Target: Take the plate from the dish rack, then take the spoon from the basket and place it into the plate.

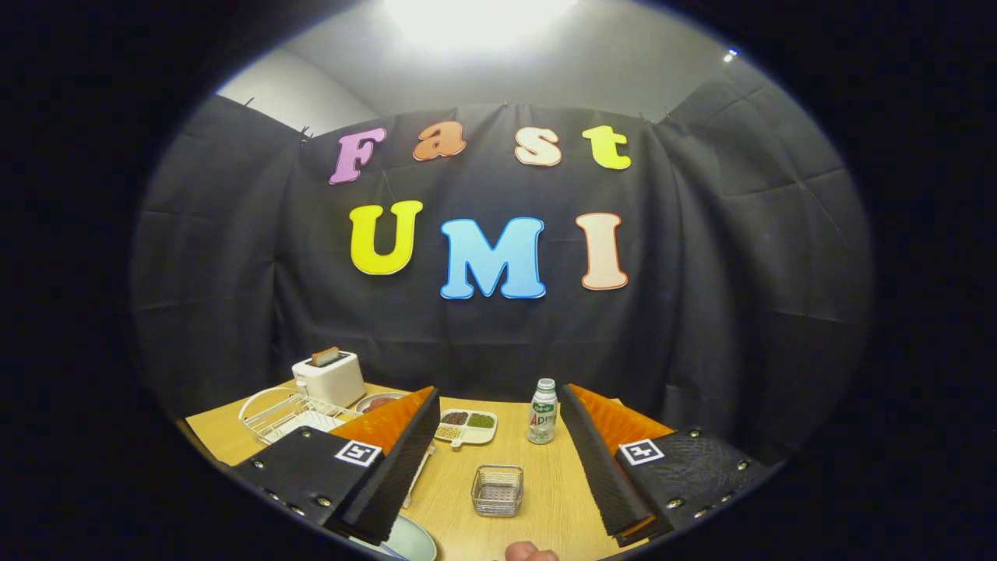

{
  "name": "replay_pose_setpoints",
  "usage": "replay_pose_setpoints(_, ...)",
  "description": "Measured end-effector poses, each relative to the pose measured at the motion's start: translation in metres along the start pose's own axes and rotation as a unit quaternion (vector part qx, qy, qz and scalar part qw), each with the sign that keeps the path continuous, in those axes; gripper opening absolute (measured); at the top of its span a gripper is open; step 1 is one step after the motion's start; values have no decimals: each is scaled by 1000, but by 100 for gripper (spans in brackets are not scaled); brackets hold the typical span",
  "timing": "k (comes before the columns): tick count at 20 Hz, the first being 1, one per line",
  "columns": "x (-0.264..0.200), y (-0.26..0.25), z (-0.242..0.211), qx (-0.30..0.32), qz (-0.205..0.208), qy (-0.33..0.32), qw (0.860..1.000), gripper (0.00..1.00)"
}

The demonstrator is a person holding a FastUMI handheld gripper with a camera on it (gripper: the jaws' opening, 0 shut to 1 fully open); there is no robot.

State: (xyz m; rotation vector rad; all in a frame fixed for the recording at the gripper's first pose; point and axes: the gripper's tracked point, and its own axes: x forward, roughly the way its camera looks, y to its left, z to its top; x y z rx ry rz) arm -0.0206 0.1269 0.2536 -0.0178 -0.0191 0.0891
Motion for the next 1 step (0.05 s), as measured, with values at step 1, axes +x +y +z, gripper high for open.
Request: replay_pose_setpoints(1,2,-5,-1,2,-2,0,1000,95)
